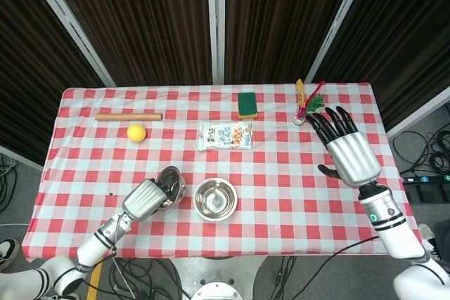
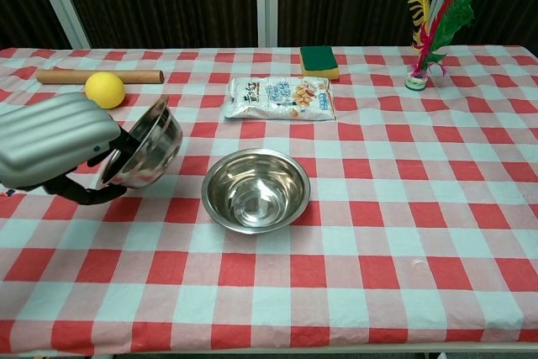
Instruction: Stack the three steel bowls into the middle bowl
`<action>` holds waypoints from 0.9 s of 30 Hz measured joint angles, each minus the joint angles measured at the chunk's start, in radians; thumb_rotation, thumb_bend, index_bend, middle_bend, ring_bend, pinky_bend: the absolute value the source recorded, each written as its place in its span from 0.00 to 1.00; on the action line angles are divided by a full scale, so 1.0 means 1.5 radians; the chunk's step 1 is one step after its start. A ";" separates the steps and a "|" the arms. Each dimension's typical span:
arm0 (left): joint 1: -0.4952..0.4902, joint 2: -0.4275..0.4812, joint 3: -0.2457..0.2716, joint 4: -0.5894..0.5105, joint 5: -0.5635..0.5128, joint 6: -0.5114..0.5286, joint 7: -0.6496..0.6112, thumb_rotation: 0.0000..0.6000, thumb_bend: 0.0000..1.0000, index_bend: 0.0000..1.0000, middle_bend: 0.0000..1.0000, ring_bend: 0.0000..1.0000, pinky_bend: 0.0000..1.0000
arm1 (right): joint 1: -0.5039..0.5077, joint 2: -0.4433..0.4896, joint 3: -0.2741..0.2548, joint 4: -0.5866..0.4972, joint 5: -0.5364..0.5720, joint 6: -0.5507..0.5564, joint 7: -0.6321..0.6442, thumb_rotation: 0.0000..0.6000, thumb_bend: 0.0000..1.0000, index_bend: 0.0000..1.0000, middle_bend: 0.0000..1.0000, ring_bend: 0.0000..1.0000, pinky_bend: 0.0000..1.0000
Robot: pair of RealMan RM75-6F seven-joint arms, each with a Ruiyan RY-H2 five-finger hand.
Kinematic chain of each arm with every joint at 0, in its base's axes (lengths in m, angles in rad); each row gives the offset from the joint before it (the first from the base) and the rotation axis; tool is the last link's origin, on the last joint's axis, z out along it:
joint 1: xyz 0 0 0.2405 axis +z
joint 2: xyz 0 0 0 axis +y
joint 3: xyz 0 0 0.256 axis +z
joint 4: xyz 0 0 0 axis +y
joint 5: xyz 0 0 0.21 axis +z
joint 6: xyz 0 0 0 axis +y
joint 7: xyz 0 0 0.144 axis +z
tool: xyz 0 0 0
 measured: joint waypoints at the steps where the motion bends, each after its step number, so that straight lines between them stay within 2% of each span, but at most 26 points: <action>1: -0.003 0.002 -0.001 -0.010 0.002 0.001 0.006 1.00 0.37 0.71 0.74 0.71 0.74 | -0.001 0.001 0.003 0.001 0.003 0.003 0.002 1.00 0.01 0.07 0.11 0.00 0.01; 9: -0.045 -0.009 -0.021 -0.073 0.008 -0.043 0.077 1.00 0.37 0.71 0.74 0.71 0.74 | -0.014 0.014 0.022 0.005 0.011 0.035 0.034 1.00 0.01 0.07 0.11 0.00 0.01; 19: -0.092 -0.058 -0.046 -0.084 -0.003 -0.086 0.112 1.00 0.36 0.70 0.73 0.70 0.74 | -0.033 0.042 0.037 0.012 0.010 0.057 0.084 1.00 0.01 0.07 0.11 0.00 0.01; 21: -0.093 -0.064 -0.042 -0.081 -0.003 -0.086 0.108 1.00 0.32 0.62 0.67 0.64 0.69 | -0.036 0.046 0.038 0.015 0.009 0.058 0.095 1.00 0.01 0.07 0.11 0.00 0.01; 23: -0.096 -0.063 -0.037 -0.078 -0.002 -0.090 0.101 1.00 0.26 0.43 0.52 0.48 0.55 | -0.038 0.050 0.038 0.019 0.007 0.059 0.103 1.00 0.01 0.07 0.11 0.00 0.01; 25: -0.103 -0.058 -0.029 -0.072 0.001 -0.101 0.093 1.00 0.23 0.32 0.41 0.36 0.45 | -0.040 0.053 0.039 0.022 0.005 0.059 0.108 1.00 0.01 0.07 0.11 0.00 0.01; 27: -0.108 -0.055 -0.026 -0.064 0.004 -0.103 0.088 1.00 0.22 0.29 0.37 0.29 0.39 | -0.042 0.055 0.038 0.023 0.004 0.058 0.113 1.00 0.01 0.07 0.11 0.00 0.01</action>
